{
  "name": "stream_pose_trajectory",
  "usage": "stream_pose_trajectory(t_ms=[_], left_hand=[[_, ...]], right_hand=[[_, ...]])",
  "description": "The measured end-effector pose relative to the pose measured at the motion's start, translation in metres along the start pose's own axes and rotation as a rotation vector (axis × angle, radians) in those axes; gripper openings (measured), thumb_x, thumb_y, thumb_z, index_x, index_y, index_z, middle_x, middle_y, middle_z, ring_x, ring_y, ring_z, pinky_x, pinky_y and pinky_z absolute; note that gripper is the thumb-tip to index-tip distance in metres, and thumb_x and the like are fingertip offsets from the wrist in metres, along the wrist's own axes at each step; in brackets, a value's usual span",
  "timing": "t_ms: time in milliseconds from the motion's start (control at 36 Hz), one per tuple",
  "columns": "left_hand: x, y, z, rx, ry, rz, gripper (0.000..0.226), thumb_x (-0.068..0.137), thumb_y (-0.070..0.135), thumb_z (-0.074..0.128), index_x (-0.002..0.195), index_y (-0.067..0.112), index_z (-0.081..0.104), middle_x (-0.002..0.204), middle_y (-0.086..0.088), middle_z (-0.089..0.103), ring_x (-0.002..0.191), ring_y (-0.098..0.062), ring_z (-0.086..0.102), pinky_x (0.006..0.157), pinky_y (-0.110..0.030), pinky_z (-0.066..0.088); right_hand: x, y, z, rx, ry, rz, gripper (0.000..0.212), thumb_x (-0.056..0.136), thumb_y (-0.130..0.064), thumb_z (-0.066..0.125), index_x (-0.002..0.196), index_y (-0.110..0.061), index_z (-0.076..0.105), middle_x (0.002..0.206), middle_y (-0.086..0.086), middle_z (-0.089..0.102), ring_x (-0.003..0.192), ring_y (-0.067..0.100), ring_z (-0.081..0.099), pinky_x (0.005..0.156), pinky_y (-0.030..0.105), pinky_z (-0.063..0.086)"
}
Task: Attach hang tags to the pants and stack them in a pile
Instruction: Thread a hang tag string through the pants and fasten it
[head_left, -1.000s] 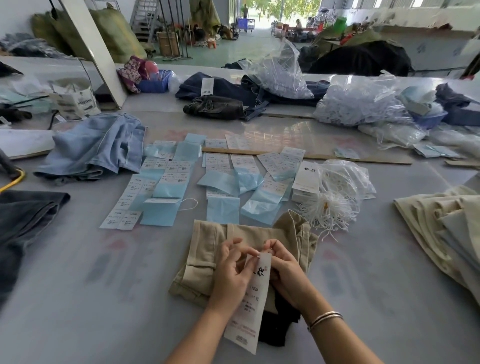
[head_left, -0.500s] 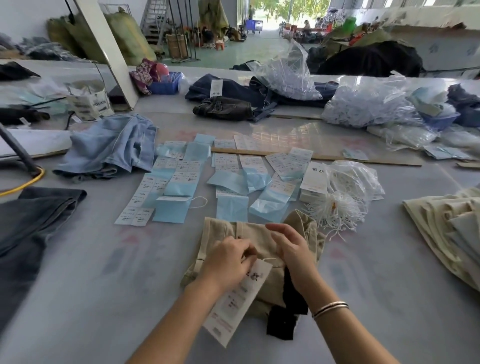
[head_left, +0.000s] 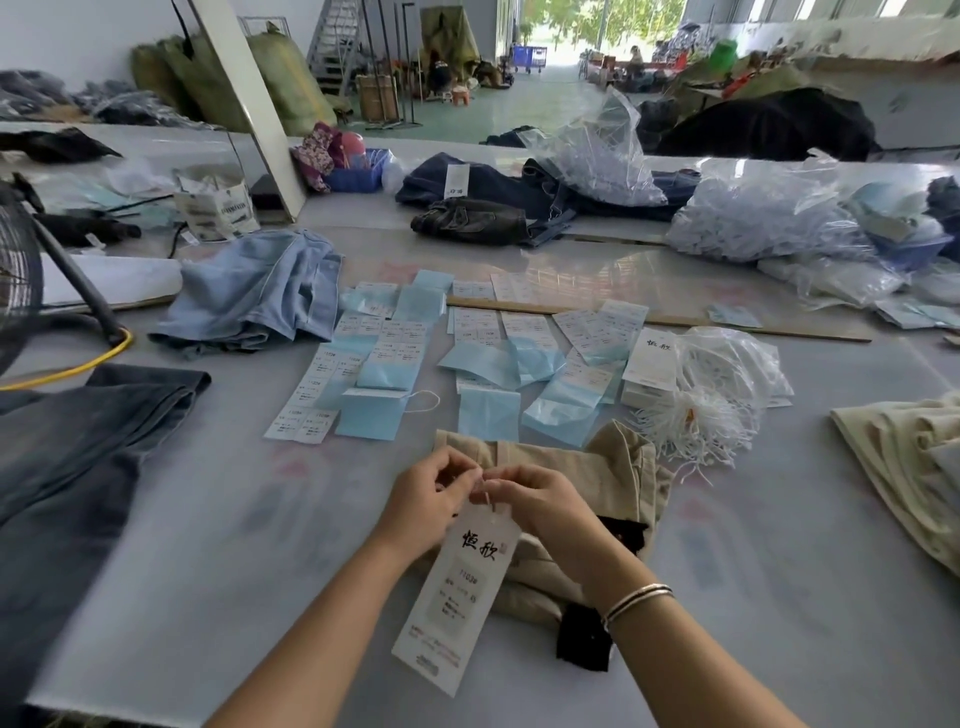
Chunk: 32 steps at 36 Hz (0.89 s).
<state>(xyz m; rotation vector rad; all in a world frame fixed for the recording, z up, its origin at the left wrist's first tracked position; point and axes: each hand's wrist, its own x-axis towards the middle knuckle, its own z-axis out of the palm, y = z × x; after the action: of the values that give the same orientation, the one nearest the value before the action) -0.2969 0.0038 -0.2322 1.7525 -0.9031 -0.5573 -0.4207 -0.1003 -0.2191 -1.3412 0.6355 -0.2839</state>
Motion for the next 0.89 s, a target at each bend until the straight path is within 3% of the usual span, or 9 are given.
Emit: stream_pose_trajectory(t_ms=[56,167,278,417,556,639,722,806,889], left_hand=[[0.0,-0.004,-0.006,0.016,-0.033,-0.013,0.009,0.091,0.021,0.064,0.082,0.023,0.064,0.078,-0.003,0.068,0.071,-0.015,0.065,0.062,-0.028,0.055],[0.004,-0.017,-0.025,0.259,-0.132,0.038,0.015,0.087,0.016,0.068,0.09,0.031,0.066,0.088,0.011,0.067,0.083,-0.006,0.061,0.072,-0.009,0.045],[0.01,-0.028,-0.032,0.631,-0.28,0.073,0.023,0.083,0.035,0.073,0.104,0.027,0.07,0.096,0.015,0.056,0.096,-0.005,0.054,0.088,-0.023,0.047],[0.014,-0.024,-0.024,0.724,-0.247,0.014,0.008,0.086,0.035,0.067,0.09,0.028,0.066,0.089,0.015,0.052,0.09,-0.007,0.053,0.081,-0.026,0.046],[0.021,-0.015,-0.022,0.426,-0.288,-0.157,0.005,0.093,0.02,0.06,0.089,0.022,0.06,0.088,0.005,0.063,0.087,-0.011,0.058,0.08,-0.024,0.046],[0.019,-0.009,-0.022,0.166,-0.282,-0.239,0.011,0.095,0.013,0.058,0.085,0.017,0.06,0.081,0.003,0.062,0.075,-0.008,0.055,0.07,-0.017,0.044],[0.014,-0.006,-0.02,-0.046,-0.266,-0.32,0.015,0.096,0.01,0.056,0.082,0.014,0.062,0.072,0.001,0.06,0.059,-0.004,0.049,0.054,-0.013,0.039],[0.012,-0.006,-0.023,-0.21,-0.244,-0.375,0.016,0.096,0.01,0.055,0.085,0.01,0.067,0.071,-0.003,0.064,0.062,-0.011,0.055,0.059,-0.02,0.044],[0.015,-0.008,-0.028,-0.118,-0.207,-0.328,0.015,0.095,0.01,0.058,0.086,0.013,0.07,0.076,0.0,0.071,0.071,-0.012,0.064,0.068,-0.023,0.052]], right_hand=[[0.002,0.0,0.003,-0.032,0.008,0.029,0.006,0.086,-0.012,0.067,0.081,-0.013,0.071,0.078,0.007,0.073,0.07,0.018,0.066,0.072,0.033,0.054],[0.006,0.004,0.007,-0.415,0.071,0.025,0.016,0.088,-0.018,0.066,0.073,-0.024,0.067,0.064,-0.007,0.068,0.06,0.005,0.065,0.056,0.02,0.053],[0.011,0.015,0.016,-0.544,0.086,-0.015,0.017,0.088,-0.02,0.066,0.072,-0.027,0.066,0.066,-0.009,0.066,0.051,-0.004,0.06,0.047,0.014,0.046],[0.015,0.019,0.025,-0.56,0.086,-0.027,0.019,0.085,-0.017,0.068,0.077,-0.032,0.058,0.085,-0.005,0.067,0.071,0.01,0.064,0.057,0.023,0.052],[0.016,0.025,0.033,-0.585,0.169,-0.029,0.023,0.082,-0.027,0.072,0.084,-0.029,0.049,0.082,-0.007,0.064,0.067,0.005,0.062,0.049,0.018,0.045],[0.018,0.025,0.037,-0.624,0.242,-0.032,0.021,0.081,-0.025,0.07,0.083,-0.026,0.049,0.083,-0.008,0.061,0.077,0.012,0.062,0.06,0.025,0.05],[0.021,0.023,0.043,-0.612,0.342,-0.059,0.018,0.079,-0.02,0.065,0.078,-0.027,0.048,0.084,-0.012,0.06,0.082,0.01,0.059,0.067,0.025,0.047],[0.021,0.025,0.049,-0.485,0.449,-0.076,0.018,0.079,-0.018,0.065,0.077,-0.028,0.05,0.081,-0.012,0.063,0.079,0.008,0.06,0.07,0.028,0.051],[0.02,0.032,0.053,-0.288,0.529,-0.065,0.017,0.078,-0.02,0.07,0.077,-0.023,0.053,0.077,-0.005,0.065,0.073,0.014,0.064,0.067,0.035,0.056]])
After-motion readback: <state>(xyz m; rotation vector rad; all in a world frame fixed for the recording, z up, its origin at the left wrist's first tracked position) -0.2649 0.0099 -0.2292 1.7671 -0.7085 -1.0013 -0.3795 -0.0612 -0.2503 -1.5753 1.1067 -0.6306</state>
